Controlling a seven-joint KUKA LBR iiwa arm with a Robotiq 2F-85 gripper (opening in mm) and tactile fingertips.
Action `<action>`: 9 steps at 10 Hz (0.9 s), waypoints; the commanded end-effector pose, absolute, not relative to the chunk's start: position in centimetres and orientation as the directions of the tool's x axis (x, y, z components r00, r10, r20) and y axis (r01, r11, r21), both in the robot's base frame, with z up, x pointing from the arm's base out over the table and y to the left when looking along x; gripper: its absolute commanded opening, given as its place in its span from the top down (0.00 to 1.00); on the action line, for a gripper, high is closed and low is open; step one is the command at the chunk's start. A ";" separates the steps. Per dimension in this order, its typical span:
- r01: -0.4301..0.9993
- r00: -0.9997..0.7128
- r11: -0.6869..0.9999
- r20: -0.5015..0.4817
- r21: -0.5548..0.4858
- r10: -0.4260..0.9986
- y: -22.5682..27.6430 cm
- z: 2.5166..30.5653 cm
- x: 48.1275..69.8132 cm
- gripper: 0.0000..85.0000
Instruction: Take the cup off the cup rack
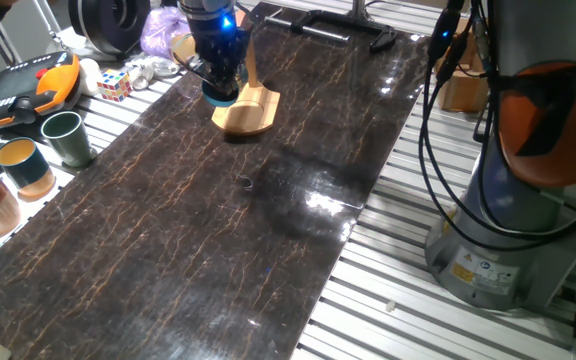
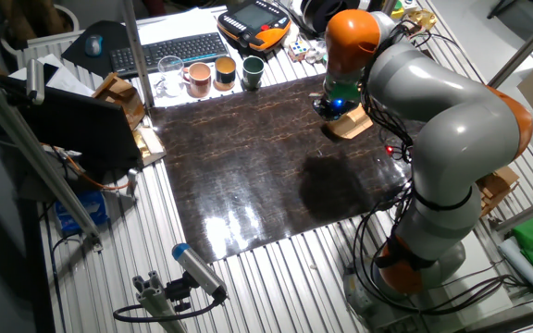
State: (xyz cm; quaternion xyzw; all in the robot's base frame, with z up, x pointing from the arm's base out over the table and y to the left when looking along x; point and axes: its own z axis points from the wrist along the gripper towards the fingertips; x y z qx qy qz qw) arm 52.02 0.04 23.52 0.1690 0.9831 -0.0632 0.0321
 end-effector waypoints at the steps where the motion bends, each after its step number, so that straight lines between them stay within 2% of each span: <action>1: 0.538 -0.842 0.834 -0.115 -0.119 0.527 -0.1 23.4 52.2 0.99; 3: 0.679 -0.733 0.729 -0.145 -0.088 0.665 -0.5 23.4 52.7 0.99; 7: 0.836 -0.547 0.541 -0.215 -0.091 0.809 -1.1 23.2 53.2 0.99; 9: 0.894 -0.448 0.438 -0.217 -0.096 0.867 -1.6 23.2 53.5 0.99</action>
